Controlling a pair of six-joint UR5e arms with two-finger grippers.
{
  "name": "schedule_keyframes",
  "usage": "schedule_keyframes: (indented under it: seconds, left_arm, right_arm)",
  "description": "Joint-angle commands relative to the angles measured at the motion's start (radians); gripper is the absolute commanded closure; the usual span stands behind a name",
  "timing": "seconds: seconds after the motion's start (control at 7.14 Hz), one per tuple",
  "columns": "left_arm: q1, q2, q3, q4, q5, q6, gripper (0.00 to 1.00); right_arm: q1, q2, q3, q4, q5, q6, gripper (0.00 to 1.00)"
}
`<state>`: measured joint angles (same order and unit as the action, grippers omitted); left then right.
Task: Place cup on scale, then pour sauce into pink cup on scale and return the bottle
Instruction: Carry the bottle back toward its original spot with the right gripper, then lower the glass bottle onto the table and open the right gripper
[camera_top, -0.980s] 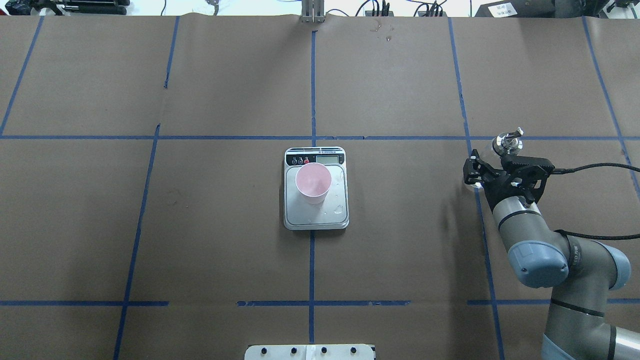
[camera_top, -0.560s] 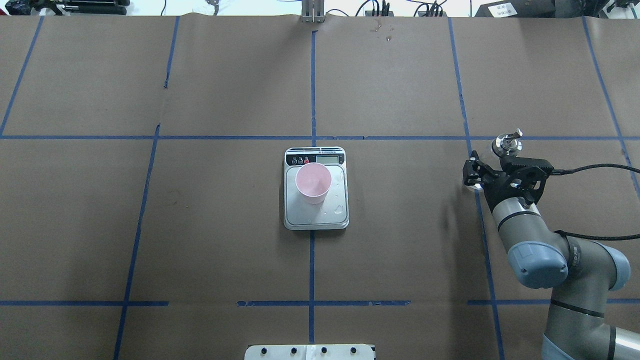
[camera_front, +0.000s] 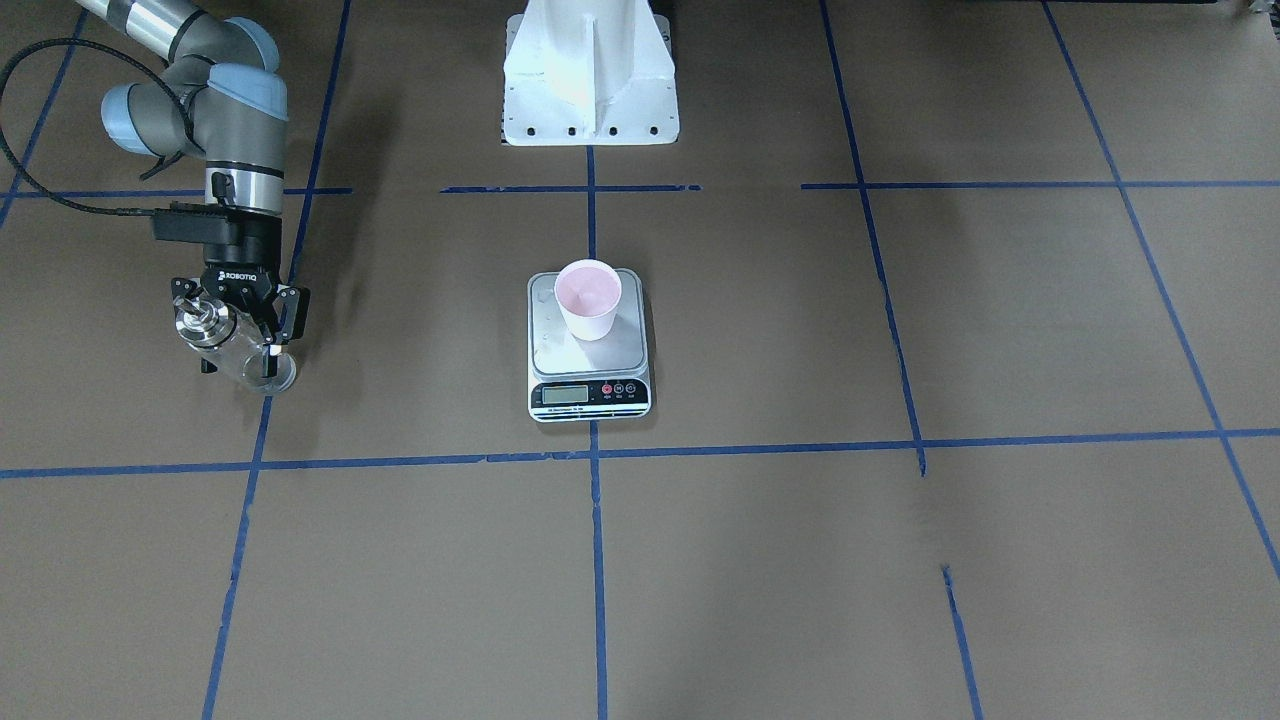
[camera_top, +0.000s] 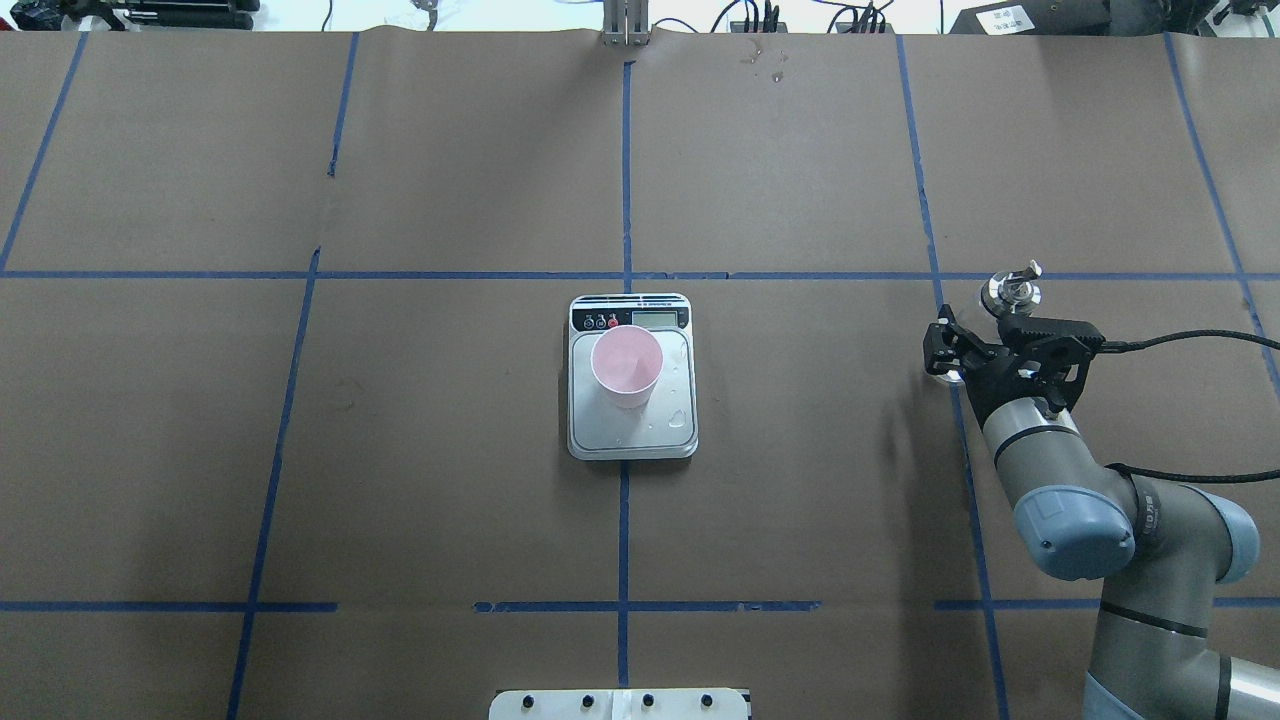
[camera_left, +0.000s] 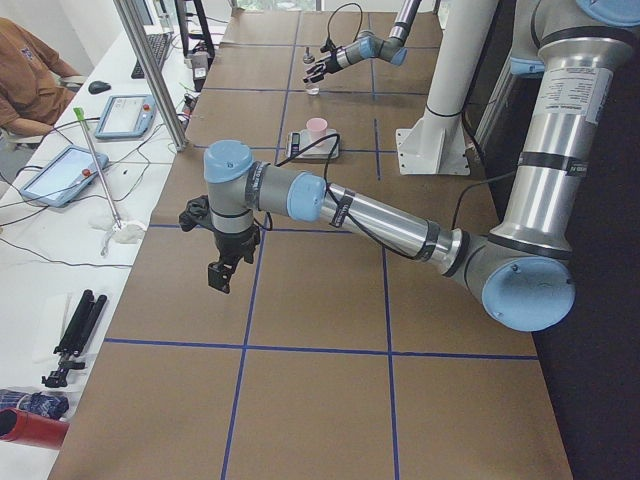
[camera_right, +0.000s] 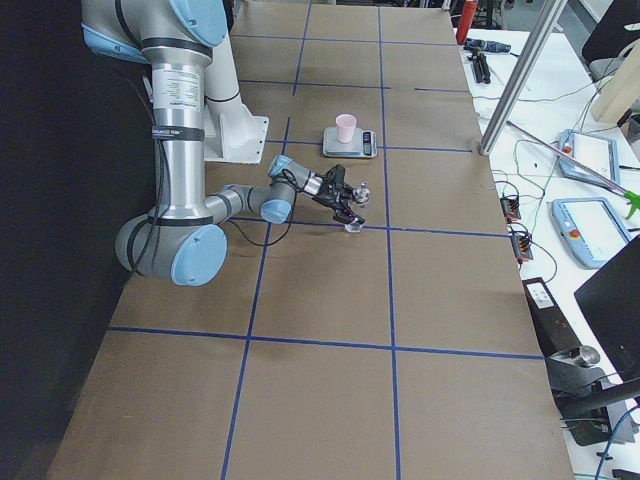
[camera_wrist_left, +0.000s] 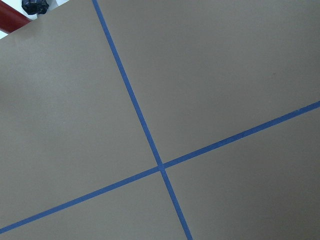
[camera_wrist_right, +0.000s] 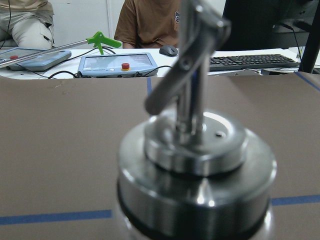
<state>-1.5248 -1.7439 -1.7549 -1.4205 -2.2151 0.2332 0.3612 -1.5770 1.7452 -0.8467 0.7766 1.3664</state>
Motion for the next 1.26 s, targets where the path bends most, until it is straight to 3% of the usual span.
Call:
schedule_keyframes:
  seconds: [0.0,0.56,1.12]
  left_arm:
    - [0.000,-0.003,0.000,0.000,0.000,0.000,0.00]
    - [0.000,-0.005,0.000,0.000,0.000,0.000,0.00]
    - [0.000,-0.003,0.000,0.002,0.002,0.000,0.00]
  right_arm:
    - [-0.001,0.000,0.002,0.000,0.001,-0.001,0.01]
    - [-0.021,-0.008,0.016,0.001,0.001,0.000,0.00]
    - [-0.097,-0.106,0.073,0.000,0.003,0.000,0.00]
